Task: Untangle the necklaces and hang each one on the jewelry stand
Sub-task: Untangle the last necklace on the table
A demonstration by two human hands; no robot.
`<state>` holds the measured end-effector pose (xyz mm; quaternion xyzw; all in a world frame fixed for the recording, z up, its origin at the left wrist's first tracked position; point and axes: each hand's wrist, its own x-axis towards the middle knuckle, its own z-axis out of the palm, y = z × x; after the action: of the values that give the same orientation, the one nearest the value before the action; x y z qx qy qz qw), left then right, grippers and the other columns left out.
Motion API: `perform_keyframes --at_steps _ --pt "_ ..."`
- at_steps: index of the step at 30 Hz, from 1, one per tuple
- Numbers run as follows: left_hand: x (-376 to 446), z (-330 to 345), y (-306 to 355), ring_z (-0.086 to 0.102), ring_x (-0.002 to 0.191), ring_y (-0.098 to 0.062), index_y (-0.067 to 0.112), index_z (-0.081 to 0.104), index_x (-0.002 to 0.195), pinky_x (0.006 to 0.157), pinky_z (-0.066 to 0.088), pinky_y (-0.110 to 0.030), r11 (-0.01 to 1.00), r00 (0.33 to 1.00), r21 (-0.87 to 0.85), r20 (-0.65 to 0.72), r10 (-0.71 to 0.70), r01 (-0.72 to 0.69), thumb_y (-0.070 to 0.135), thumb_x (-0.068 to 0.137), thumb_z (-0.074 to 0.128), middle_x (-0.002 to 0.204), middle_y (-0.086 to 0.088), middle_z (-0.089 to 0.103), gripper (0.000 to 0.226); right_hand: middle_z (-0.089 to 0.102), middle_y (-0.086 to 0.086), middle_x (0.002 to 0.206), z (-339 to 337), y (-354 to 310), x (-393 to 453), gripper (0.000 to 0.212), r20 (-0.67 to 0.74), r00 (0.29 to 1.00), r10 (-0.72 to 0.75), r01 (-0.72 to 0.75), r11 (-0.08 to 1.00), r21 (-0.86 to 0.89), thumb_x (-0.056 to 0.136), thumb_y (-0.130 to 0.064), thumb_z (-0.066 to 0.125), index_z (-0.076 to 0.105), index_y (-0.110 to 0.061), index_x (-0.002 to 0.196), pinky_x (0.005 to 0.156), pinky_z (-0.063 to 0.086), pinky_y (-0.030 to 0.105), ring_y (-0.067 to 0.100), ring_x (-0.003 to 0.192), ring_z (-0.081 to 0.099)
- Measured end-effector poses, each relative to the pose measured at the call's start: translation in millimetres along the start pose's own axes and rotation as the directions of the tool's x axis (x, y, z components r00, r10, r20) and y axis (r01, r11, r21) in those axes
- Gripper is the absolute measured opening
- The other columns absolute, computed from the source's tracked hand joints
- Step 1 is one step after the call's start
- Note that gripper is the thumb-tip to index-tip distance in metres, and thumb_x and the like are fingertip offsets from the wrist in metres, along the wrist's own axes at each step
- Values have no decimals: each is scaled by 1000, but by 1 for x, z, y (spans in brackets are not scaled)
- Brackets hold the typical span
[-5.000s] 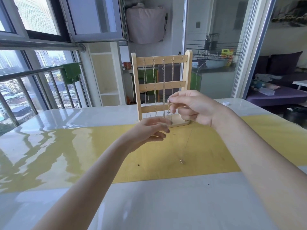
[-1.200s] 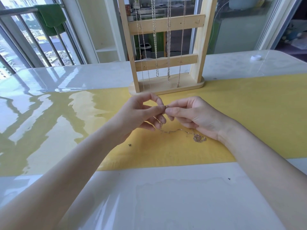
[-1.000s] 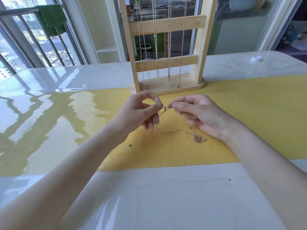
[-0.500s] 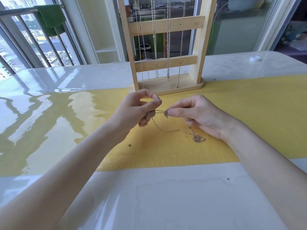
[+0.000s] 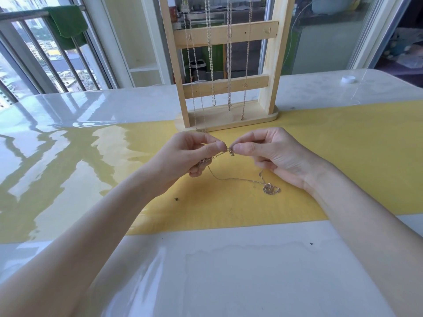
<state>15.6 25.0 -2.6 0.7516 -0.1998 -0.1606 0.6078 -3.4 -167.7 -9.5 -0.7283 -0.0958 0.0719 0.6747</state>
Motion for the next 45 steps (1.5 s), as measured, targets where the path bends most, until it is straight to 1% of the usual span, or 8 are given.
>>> perform_keyframes --at_steps 10,16,21,25,30,34,40,45 --pt "1 2 0 32 44 -6 10 64 75 42 32 -14 982 992 -141 32 -125 129 30 77 61 51 7 40 20 61 -9 59 -1 4 1 15 -44 999 -24 25 1000 17 64 -22 72 70 -13 76 42 21 17 8 46 28" --pt "3 -1 -4 41 57 -8 13 62 78 49 39 -15 995 991 -28 -101 -93 91 25 89 60 67 2 44 17 64 -7 66 -1 4 2 16 -38 999 -30 32 998 54 65 -21 72 69 -10 77 44 26 19 3 48 40" --pt "3 3 -5 54 75 -5 15 60 77 74 42 -22 996 994 -66 -92 -58 52 37 76 62 74 10 60 22 56 -13 52 2 3 0 6 -4 1000 -23 23 999 26 75 -14 68 67 -9 79 45 21 20 7 49 31" --pt "4 11 -5 67 101 -16 8 55 84 87 45 -26 980 997 -190 -18 -69 64 26 97 46 93 -1 73 24 52 -11 55 4 5 1 11 -2 1000 -23 24 998 50 70 -21 70 68 -12 76 46 20 23 8 51 30" --pt "0 15 2 70 93 -28 11 43 87 89 54 -33 915 990 -378 60 -126 139 24 101 38 88 -14 72 20 51 -1 63 0 9 4 10 -42 999 -5 10 992 130 67 -21 71 69 -14 73 42 23 20 7 54 38" --pt "-1 15 2 70 89 -27 11 44 90 86 56 -38 899 983 -398 92 -159 182 21 100 41 92 -15 71 15 59 0 69 -2 11 5 11 -63 998 30 -13 966 258 70 -18 68 65 -10 76 40 28 18 9 56 45" --pt "-2 15 2 71 89 -25 11 48 90 78 58 -32 884 975 -413 117 -189 221 13 99 43 96 -17 71 10 65 4 71 -3 9 5 11 -62 997 53 -30 942 333 73 -17 63 61 -9 79 39 30 16 8 51 46" --pt "-3 14 0 70 91 -24 12 48 89 84 57 -32 888 973 -402 145 -181 225 4 94 49 99 -18 71 9 68 6 74 -4 8 4 9 -60 996 59 -33 930 366 75 -17 61 59 -9 79 39 30 16 9 50 46"
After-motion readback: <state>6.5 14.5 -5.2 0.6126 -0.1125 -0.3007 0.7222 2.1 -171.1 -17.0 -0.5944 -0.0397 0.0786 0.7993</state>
